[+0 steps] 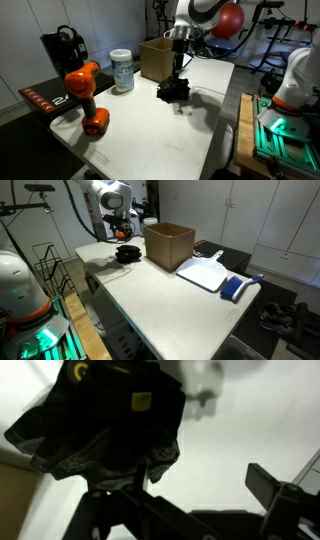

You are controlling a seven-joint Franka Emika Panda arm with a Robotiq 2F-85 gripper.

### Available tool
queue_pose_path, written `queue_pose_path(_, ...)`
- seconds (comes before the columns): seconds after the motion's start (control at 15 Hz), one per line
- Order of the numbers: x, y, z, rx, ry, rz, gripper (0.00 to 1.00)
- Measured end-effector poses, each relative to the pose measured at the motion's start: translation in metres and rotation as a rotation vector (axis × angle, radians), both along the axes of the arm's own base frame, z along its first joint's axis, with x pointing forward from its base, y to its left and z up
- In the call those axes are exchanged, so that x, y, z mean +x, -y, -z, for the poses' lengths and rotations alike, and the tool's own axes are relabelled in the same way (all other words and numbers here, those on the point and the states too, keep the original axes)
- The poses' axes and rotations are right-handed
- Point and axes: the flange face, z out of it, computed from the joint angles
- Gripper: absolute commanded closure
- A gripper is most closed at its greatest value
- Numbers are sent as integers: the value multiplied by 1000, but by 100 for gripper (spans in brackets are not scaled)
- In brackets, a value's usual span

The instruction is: Stack the three gloves

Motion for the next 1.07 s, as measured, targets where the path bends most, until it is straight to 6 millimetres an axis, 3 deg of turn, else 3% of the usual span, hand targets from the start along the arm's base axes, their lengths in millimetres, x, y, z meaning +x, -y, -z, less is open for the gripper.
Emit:
queue_pose_path(0.2,-10,7,-33,-31,24,18,0)
queue_pose_path(0.6,-45,40,-94,-113,45,103,0)
queue_pose_path(0.87,-51,66,-106,-150,56,202,0)
queue_pose_path(1.07,-51,63,-107,-149,58,196,0)
